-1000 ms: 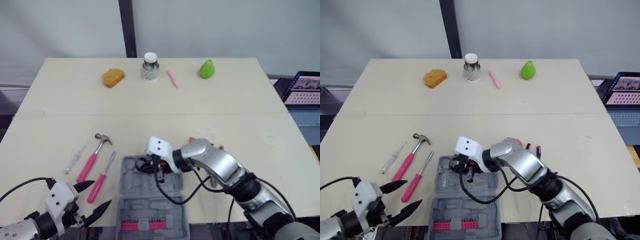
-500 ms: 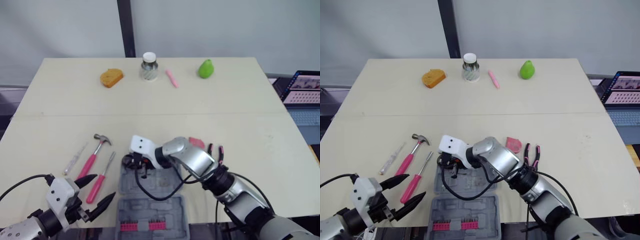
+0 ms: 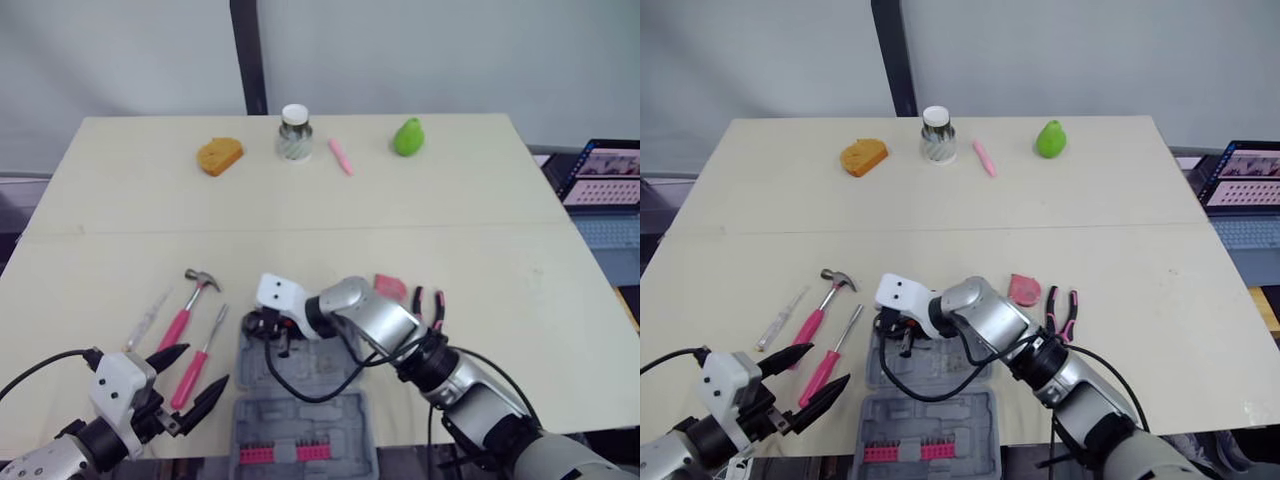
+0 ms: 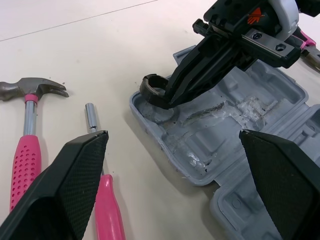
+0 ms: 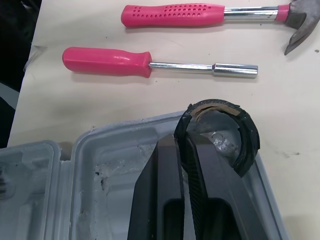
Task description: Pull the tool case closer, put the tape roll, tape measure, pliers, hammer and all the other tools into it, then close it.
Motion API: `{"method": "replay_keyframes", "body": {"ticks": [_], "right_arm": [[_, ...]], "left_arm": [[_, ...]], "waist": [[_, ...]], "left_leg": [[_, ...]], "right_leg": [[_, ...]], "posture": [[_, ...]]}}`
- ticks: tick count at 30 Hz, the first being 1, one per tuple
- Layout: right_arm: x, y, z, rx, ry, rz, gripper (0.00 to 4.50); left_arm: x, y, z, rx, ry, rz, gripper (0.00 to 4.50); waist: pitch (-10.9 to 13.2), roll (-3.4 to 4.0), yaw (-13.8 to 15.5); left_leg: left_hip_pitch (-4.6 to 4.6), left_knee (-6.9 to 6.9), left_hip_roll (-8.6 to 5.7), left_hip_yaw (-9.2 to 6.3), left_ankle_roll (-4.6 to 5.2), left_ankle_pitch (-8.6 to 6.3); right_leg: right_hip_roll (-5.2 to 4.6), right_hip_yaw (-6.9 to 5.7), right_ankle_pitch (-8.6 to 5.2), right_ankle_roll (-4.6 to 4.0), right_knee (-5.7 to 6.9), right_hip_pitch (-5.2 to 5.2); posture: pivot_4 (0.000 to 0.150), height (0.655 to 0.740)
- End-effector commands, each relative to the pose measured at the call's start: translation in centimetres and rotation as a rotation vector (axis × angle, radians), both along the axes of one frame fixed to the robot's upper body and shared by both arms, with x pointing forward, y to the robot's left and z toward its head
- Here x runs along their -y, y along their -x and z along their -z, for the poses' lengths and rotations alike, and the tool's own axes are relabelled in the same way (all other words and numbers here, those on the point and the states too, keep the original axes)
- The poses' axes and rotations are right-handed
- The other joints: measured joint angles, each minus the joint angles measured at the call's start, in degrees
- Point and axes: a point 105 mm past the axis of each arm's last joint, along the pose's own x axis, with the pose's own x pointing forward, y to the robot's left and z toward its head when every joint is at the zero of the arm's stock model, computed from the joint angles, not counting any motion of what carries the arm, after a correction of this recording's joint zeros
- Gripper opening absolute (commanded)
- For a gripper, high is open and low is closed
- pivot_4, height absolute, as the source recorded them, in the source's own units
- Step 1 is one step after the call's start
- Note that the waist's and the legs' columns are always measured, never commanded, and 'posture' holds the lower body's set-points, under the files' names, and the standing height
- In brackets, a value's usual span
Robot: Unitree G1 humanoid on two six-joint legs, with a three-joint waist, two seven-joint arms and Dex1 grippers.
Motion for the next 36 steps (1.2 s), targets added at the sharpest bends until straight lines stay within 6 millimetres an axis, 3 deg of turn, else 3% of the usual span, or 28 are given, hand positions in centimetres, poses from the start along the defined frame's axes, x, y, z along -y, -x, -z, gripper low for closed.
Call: {"method": "replay_keyframes", "body": {"ticks": [1, 30, 34, 36], "right_arm": [[-0.7, 0.4, -0.2, 0.011, -0.023, -0.025, 0.02], [-1.1, 0.6, 0.4, -0.007, -0.034, -0.023, 0.02], [-1.2, 0.8, -0.4, -0.015, -0.064, -0.028, 1.51], [-1.2, 1.0, -0.9, -0.013, -0.077, -0.037, 1.51]], "left_arm": [[0.2, -0.1, -0.4, 0.019, -0.003, 0.006, 4.5], [0.4, -0.2, -0.4, 0.016, -0.017, 0.013, 4.5], [0.4, -0.2, -0.4, 0.017, -0.017, 0.013, 4.5], [0.4, -0.2, -0.4, 0.016, -0.017, 0.013, 4.5]], "waist": [[0.0, 0.0, -0.2], [0.0, 0.01, -0.3], [0.0, 0.02, -0.3], [0.0, 0.02, -0.3]], "left_leg": [[0.0, -0.01, 0.0, 0.0, 0.0, 0.0], [0.0, -0.03, 0.02, 0.02, -0.03, -0.02], [0.0, -0.03, 0.02, 0.02, -0.04, -0.02], [0.0, -0.03, 0.02, 0.02, -0.04, -0.02]], "right_leg": [[0.0, 0.0, 0.0, 0.0, 0.0, 0.0], [0.01, 0.01, -0.01, -0.01, -0.01, -0.03], [0.01, 0.01, -0.01, -0.01, -0.01, -0.04], [0.01, 0.01, -0.01, -0.02, -0.01, -0.04]], "posture": [[0.15, 0.74], [0.15, 0.74], [0.15, 0.74], [0.15, 0.74]]}}
